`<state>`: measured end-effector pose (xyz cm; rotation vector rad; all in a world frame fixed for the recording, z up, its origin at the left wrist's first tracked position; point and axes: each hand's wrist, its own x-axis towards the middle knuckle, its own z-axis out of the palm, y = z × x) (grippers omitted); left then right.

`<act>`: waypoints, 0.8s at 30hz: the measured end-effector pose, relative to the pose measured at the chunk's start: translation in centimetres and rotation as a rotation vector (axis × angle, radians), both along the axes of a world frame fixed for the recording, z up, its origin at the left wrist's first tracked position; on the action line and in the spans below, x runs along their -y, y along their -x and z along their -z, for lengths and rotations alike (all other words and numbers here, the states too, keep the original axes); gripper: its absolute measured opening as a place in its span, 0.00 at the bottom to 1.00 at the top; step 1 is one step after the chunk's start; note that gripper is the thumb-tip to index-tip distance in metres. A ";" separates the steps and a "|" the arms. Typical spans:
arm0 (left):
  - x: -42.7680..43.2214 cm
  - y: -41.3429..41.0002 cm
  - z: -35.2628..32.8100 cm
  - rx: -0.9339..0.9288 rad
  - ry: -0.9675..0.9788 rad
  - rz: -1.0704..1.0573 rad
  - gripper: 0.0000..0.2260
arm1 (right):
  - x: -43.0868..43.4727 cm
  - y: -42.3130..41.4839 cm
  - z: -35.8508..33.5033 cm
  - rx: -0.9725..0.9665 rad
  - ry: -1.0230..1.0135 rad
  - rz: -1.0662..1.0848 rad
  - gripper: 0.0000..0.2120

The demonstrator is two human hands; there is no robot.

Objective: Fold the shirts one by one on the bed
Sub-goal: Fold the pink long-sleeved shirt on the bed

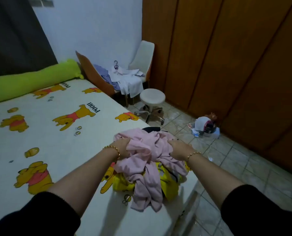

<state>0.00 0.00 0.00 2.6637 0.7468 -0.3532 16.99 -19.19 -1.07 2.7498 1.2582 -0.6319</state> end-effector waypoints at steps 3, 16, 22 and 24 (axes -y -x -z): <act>-0.4 -4.2 2.7 -0.021 -0.003 -0.017 0.24 | -1.0 -4.2 3.4 -0.002 0.087 0.007 0.30; 0.1 -15.3 12.6 0.128 0.080 -0.208 0.36 | -5.2 -10.8 14.8 -0.116 -0.035 0.131 0.46; 0.7 -15.6 14.9 -0.053 -0.037 -0.187 0.27 | -5.2 -10.8 16.0 -0.117 -0.100 0.189 0.20; 0.6 -15.4 14.6 -0.065 -0.055 -0.159 0.17 | -4.8 -10.8 15.8 -0.119 -0.081 0.179 0.19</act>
